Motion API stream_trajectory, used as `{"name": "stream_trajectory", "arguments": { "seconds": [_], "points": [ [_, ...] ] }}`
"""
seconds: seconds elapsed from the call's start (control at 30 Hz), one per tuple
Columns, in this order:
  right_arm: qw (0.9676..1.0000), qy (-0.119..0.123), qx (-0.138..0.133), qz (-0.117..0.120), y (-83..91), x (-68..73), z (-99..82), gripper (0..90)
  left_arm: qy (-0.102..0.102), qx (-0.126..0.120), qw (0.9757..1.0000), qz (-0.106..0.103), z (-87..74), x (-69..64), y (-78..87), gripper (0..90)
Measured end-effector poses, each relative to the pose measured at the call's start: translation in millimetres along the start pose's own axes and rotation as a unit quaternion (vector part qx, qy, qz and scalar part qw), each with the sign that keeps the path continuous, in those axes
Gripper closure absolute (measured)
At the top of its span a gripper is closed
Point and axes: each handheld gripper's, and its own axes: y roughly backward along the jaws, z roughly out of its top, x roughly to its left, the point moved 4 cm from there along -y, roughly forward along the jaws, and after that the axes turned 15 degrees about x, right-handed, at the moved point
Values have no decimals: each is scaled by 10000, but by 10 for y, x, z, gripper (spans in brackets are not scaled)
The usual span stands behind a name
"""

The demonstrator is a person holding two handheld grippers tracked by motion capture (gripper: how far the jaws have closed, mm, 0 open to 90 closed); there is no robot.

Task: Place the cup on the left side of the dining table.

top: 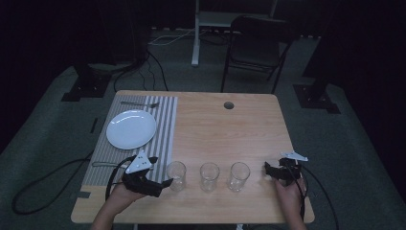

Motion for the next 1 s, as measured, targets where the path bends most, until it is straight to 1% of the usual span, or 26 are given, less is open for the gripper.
{"name": "stream_trajectory", "arguments": {
  "seconds": [0.13,0.2,0.23,0.27,0.3,0.4,0.43,0.47,0.5,0.53,0.57,0.6,0.67,0.7,0.77,0.8,0.87,0.93,1.0],
  "points": [
    [10000,0,0,-1,0,0,0,123,-92,29,9999,-75,75,-27,-55,48],
    [10000,-1,0,0,0,0,0,123,-141,108,9998,-30,99,-35,-103,48],
    [10000,-1,0,0,0,0,0,123,-137,105,9998,-52,102,-34,-117,48],
    [10000,-1,0,0,0,0,0,123,-85,64,9999,-84,110,-33,-138,48],
    [10000,-1,0,0,0,0,0,122,-83,43,9998,-157,116,-35,-151,48],
    [10000,-6,1,4,1,0,-2,123,-84,59,9997,-203,145,-52,-183,48],
    [10000,-7,1,6,1,0,-2,123,-122,58,9997,-186,159,-63,-191,48],
    [10000,-7,2,6,1,1,-2,123,-143,87,9996,-222,174,-80,-199,48],
    [10000,-8,3,6,2,1,-2,123,-195,103,9996,-186,190,-92,-204,48],
    [10000,-5,1,6,1,0,-2,123,-201,97,9996,-176,206,-105,-208,48],
    [10000,-7,1,7,1,0,-2,123,-210,83,9994,-244,223,-118,-212,48],
    [10000,-6,1,6,1,0,-2,123,-211,56,9994,-255,241,-127,-221,48],
    [10000,-7,1,6,1,0,-2,123,-265,107,9991,-300,273,-146,-249,48],
    [10000,-7,1,5,1,0,-2,123,-274,109,9992,-284,290,-154,-263,48],
    [10000,-6,1,6,1,0,-2,123,-309,132,9989,-337,322,-176,-288,47],
    [10000,-7,2,6,1,0,-2,123,-329,147,9989,-315,339,-183,-297,48],
    [10000,-3,-1,5,1,0,-2,123,-375,154,9984,-385,377,-207,-312,48],
    [10000,-6,0,6,1,0,-2,123,-448,210,9980,-393,413,-232,-327,48],
    [10000,-8,1,6,1,0,-2,123,-474,243,9978,-403,450,-252,-347,48]
  ]
}}
